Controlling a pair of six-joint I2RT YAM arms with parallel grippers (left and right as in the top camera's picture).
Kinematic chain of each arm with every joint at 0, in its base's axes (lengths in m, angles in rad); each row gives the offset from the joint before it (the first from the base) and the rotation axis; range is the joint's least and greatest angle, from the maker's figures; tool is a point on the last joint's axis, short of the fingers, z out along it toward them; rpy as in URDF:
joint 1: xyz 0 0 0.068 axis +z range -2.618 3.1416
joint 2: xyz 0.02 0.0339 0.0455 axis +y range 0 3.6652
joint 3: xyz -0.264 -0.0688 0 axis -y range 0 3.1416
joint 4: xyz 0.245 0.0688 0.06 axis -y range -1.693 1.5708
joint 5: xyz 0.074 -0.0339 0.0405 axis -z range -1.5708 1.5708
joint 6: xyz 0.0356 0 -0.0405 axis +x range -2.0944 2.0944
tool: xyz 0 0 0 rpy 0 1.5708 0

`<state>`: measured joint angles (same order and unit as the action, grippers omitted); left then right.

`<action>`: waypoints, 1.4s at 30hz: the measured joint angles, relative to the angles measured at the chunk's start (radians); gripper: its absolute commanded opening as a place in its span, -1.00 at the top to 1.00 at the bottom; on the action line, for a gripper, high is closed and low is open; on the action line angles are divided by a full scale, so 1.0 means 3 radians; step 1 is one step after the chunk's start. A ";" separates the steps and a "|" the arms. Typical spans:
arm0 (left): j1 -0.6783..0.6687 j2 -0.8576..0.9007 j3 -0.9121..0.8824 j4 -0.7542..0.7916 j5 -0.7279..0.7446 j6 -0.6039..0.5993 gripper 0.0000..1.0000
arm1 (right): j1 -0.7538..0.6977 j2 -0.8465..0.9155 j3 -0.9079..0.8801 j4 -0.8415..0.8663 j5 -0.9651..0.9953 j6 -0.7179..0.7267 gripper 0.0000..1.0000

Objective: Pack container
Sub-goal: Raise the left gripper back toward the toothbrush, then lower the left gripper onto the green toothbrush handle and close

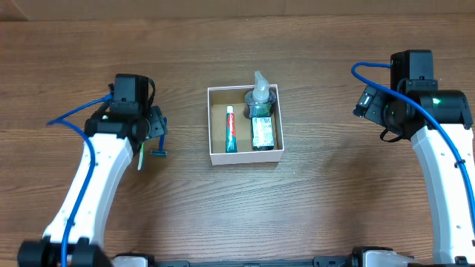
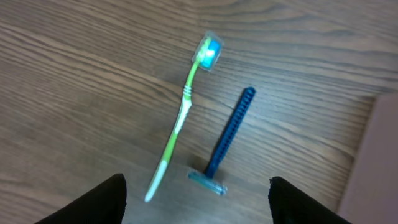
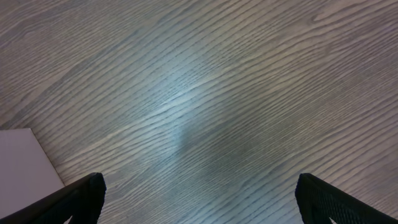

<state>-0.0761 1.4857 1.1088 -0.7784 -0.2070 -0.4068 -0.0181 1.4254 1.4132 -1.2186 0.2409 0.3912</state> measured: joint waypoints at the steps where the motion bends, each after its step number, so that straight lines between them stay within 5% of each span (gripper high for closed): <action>1: 0.0014 0.0071 -0.0009 0.0075 0.0000 0.0011 -0.65 | 0.0000 0.0000 0.0000 0.0001 -0.0001 0.0000 -1.00; 26: 0.0278 0.1441 -0.0010 0.1544 0.0092 0.0693 -0.94 | -0.0001 0.0000 0.0000 0.0000 -0.0001 0.0003 -1.00; 29: 0.0278 0.1467 -0.0006 0.1626 0.0111 0.0744 -0.82 | 0.0000 0.0000 0.0000 0.0000 -0.0001 0.0003 -1.00; 33: 0.0278 0.1493 -0.0006 0.1726 0.0140 0.0765 -0.24 | 0.0000 0.0000 0.0000 0.0001 -0.0001 0.0001 -1.00; 40: 0.0278 0.1521 -0.0008 0.1822 0.0153 0.0809 -0.22 | 0.0000 0.0000 0.0000 0.0001 -0.0001 0.0001 -1.00; 42: 0.0278 0.1526 -0.0008 0.1845 0.0153 0.0809 -0.05 | 0.0000 0.0000 0.0000 0.0000 -0.0001 0.0001 -1.00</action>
<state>0.0074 1.9434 1.1065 -0.2249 -0.1612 -0.1642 -0.0181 1.4254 1.4132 -1.2186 0.2405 0.3916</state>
